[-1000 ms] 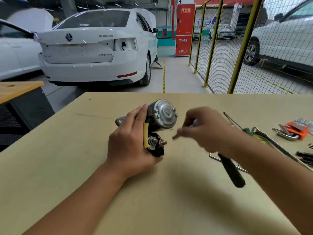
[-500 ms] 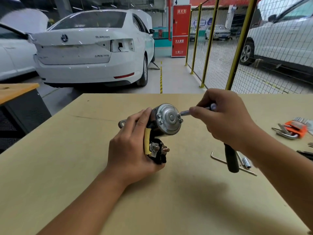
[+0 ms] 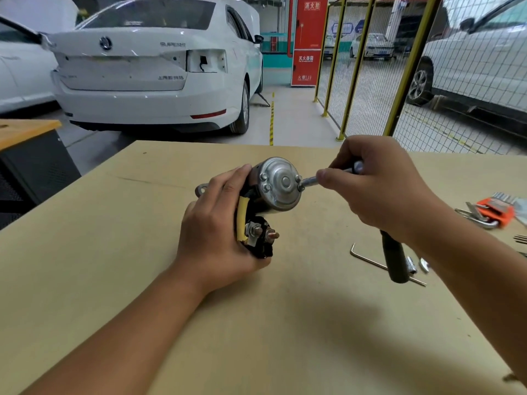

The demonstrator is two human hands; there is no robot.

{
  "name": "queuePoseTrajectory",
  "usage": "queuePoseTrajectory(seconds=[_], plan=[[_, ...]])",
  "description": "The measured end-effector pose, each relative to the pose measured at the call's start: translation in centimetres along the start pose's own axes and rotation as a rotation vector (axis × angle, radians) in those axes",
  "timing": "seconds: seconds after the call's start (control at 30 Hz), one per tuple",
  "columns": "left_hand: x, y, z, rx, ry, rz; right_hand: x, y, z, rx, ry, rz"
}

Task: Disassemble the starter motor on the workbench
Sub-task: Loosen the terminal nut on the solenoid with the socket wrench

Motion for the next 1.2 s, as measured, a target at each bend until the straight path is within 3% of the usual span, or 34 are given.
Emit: queuePoseTrajectory(seconds=[0.17, 0.33, 0.43, 0.57, 0.73, 0.8, 0.9, 1.03, 1.2], plan=[[-0.2, -0.2, 0.3, 0.029, -0.007, 0.091, -0.2, 0.4, -0.1, -0.120, -0.047, 0.075], [-0.3, -0.1, 0.4, 0.035, -0.055, -0.035, -1.0, 1.4, -0.6, -0.367, -0.041, 0.410], [-0.2, 0.0, 0.5, 0.015, -0.058, -0.067, -1.4, 1.6, -0.8, -0.383, -0.021, 0.494], [-0.1, 0.1, 0.5, 0.002, -0.055, -0.071, -1.3, 1.3, -0.5, -0.268, -0.020, 0.396], [0.0, -0.3, 0.5, 0.003, -0.064, -0.082, -0.7, -0.8, -0.5, 0.229, -0.018, -0.222], [0.0, -0.5, 0.4, 0.000, -0.067, -0.083, -0.9, -1.1, -0.6, 0.351, -0.070, -0.296], [0.0, -0.6, 0.5, -0.003, -0.071, -0.091, -0.8, -0.9, -0.4, 0.324, -0.074, -0.288], [-0.1, -0.6, 0.5, -0.026, -0.072, -0.084, -1.2, 0.2, -0.3, 0.058, -0.031, -0.083], [-0.1, -0.6, 0.4, -0.045, -0.068, -0.074, -1.0, -1.9, -0.9, 0.444, -0.124, -0.466]])
Point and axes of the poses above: each hand's wrist, its own z-axis towards the middle knuckle, its own x-axis out of the back of the hand, y = z × x, the point moved 5 cm from there along z, towards the middle knuckle, and after that the axes turned 1 degree about x, right-handed, at the moved point
